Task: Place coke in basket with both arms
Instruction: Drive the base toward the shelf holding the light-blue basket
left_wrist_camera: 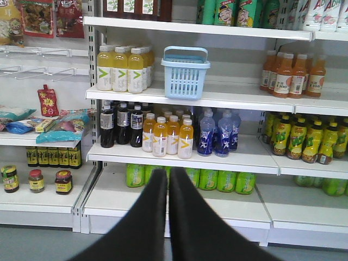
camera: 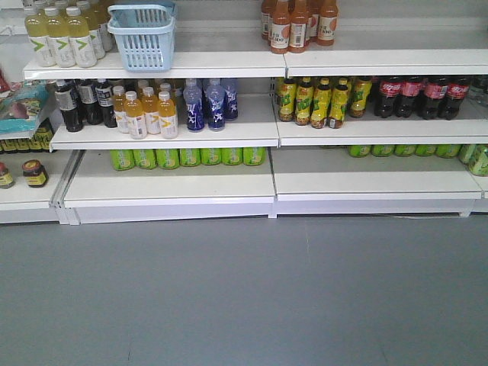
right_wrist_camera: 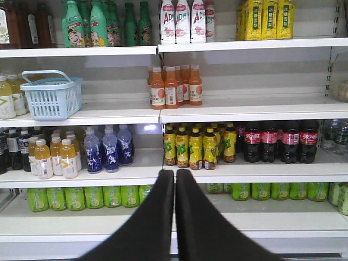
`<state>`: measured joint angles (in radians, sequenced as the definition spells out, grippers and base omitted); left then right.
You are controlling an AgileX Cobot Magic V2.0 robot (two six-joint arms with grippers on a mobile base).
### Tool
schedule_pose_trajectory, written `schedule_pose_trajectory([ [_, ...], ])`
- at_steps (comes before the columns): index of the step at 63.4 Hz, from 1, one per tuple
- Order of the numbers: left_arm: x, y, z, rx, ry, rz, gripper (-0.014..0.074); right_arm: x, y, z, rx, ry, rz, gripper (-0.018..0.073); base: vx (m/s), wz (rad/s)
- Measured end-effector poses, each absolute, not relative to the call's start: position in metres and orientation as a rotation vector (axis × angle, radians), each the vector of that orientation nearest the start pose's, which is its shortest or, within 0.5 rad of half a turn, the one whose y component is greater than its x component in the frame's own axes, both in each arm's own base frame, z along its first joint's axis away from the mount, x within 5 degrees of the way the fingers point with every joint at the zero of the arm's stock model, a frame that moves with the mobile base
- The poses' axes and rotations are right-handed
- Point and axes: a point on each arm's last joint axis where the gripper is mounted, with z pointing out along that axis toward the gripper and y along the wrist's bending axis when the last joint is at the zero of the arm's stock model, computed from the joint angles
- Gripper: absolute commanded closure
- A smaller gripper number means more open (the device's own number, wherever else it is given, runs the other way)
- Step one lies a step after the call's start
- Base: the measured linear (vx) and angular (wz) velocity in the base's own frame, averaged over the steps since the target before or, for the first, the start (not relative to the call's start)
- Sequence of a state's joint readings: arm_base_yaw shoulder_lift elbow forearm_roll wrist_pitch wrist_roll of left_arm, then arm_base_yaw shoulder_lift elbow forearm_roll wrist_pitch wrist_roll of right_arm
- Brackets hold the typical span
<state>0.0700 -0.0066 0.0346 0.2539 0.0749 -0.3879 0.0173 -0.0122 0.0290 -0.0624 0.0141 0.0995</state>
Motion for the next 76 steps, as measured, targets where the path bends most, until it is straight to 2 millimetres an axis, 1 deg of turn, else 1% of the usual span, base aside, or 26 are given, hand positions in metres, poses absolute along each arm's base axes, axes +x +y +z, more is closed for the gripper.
schedule_pose_trajectory([
  [76, 0.0571, 0.0057, 0.1952, -0.176, 1.574, -0.036, 0.0603, 0.0566, 0.0009, 0.2028, 0.016, 1.515, 0.043, 0.0564, 0.0, 0.0],
])
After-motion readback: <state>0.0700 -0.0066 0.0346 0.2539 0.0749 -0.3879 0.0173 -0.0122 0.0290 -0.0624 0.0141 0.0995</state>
